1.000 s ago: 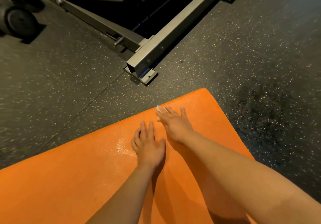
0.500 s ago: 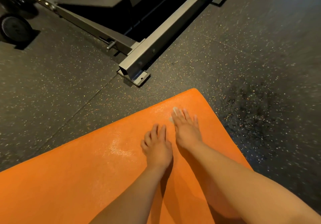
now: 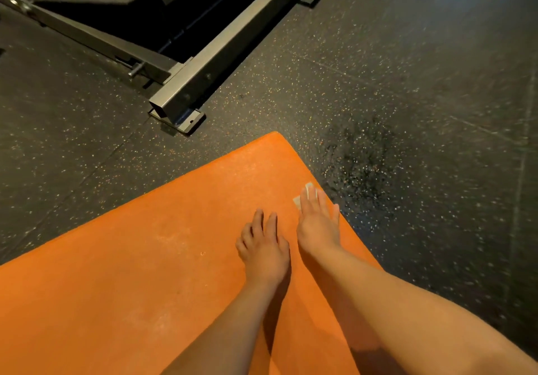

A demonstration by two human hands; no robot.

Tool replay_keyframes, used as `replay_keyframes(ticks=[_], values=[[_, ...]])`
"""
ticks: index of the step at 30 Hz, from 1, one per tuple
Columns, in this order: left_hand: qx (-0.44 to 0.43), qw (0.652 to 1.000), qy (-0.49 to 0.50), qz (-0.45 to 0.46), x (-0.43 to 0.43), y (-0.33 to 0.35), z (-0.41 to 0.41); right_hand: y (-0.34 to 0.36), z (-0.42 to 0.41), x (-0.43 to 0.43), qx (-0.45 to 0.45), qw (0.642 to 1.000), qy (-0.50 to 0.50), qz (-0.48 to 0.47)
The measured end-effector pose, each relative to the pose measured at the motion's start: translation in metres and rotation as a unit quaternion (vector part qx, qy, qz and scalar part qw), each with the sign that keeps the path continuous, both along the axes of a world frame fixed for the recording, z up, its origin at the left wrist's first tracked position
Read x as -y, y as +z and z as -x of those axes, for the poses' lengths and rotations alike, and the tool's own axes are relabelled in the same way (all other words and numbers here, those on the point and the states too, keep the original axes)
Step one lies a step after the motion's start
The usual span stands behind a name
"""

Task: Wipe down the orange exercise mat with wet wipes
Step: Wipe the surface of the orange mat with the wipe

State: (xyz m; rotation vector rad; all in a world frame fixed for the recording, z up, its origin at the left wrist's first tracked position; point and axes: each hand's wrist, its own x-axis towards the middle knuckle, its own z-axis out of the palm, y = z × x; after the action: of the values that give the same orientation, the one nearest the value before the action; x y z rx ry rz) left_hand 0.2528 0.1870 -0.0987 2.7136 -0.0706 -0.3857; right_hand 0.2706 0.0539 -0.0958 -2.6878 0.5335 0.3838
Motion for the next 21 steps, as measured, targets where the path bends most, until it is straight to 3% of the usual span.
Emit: replay_keyframes(ticks=[9, 18, 21], values=[[-0.074, 0.996, -0.043, -0.029, -0.023, 0.022, 0.09, 0.016, 0.099, -0.023, -0.069, 0.99, 0.121, -0.023], [-0.127, 0.99, 0.042, -0.039, -0.103, 0.037, 0.163, 0.024, 0.154, -0.098, -0.108, 0.931, 0.345, -0.054], [-0.127, 0.988, 0.066, -0.057, -0.123, 0.037, 0.165, 0.023, 0.15, -0.087, -0.084, 0.942, 0.326, -0.007]])
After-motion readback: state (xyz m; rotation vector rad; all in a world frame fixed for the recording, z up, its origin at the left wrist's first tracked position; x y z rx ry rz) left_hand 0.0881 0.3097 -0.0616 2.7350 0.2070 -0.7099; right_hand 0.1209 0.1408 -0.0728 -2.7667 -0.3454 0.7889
